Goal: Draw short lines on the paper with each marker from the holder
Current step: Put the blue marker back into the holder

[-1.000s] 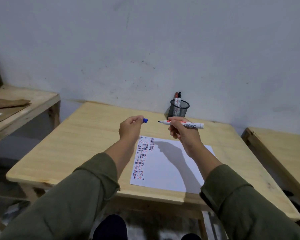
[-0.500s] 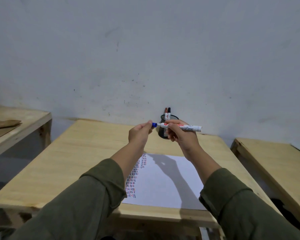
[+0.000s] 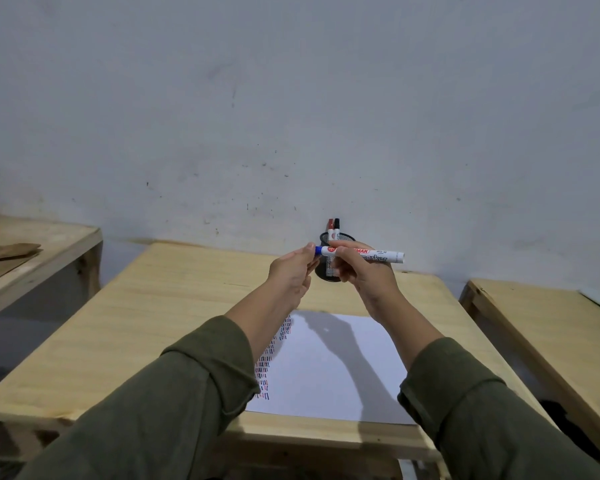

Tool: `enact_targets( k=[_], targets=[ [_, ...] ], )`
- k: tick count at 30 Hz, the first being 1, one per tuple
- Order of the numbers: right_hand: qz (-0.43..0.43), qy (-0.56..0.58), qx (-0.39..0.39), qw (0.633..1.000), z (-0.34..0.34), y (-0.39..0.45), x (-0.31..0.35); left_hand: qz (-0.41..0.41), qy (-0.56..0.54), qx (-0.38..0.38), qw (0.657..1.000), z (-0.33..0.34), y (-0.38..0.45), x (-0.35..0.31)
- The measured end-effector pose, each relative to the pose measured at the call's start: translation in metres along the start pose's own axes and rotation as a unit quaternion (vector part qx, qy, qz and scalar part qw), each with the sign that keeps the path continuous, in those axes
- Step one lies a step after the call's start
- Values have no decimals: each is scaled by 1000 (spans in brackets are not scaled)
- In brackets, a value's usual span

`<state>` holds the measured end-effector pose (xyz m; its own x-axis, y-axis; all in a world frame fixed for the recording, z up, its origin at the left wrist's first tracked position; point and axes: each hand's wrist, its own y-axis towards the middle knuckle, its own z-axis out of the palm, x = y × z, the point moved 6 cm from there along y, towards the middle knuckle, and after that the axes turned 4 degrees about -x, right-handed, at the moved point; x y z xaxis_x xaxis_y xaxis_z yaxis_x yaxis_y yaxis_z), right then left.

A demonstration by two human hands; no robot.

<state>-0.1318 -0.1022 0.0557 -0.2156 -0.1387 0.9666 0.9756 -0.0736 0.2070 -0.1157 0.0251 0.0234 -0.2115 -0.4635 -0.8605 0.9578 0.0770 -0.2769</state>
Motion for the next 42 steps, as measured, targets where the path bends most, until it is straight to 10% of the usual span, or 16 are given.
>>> enact_targets(
  k=[20,27,42],
  targets=[
    [129,115,149,974,-3,-10,10,89,126,50,987,12,18,-35],
    [72,-26,66,995,-25,41,12,148,207,72,965,55,45,-54],
    [-35,-295,-25,955,-61,199,-13,191,582,40,789,67,165,-19]
  ],
)
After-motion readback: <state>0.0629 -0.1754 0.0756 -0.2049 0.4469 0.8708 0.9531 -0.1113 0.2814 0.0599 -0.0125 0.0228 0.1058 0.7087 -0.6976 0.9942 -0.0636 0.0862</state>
